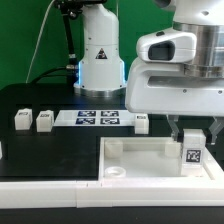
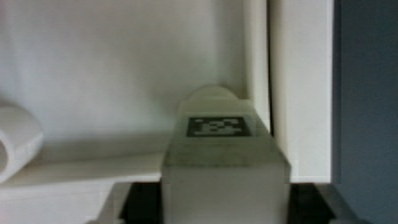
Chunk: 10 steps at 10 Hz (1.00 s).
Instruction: Assemble one leg
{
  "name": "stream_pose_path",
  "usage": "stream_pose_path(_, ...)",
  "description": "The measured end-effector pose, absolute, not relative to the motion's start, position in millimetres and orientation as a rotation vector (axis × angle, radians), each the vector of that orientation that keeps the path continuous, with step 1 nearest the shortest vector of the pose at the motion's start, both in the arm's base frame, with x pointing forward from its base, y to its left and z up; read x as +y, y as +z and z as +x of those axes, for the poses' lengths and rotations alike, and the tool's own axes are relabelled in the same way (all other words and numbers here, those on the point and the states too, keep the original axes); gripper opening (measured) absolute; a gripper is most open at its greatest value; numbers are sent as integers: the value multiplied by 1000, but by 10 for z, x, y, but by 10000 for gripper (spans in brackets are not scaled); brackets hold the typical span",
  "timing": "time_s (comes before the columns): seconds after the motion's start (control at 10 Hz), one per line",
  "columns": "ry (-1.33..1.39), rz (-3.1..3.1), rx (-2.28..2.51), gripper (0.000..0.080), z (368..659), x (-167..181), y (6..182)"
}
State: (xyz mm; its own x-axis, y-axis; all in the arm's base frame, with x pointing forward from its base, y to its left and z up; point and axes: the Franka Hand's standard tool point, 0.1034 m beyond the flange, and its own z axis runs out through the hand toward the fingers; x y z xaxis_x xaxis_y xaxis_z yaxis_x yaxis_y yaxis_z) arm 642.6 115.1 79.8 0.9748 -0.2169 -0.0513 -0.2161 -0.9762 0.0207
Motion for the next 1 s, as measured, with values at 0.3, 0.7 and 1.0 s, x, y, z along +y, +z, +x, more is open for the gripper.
stream_pose_path(0.3, -76, 3005, -831, 293, 6426, 1167, 800)
stream_pose_path(0.7, -67, 2783, -1388, 293, 6425, 1200, 807)
stream_pose_path(1.0, -74, 2708, -1539, 413, 6423, 1214, 803)
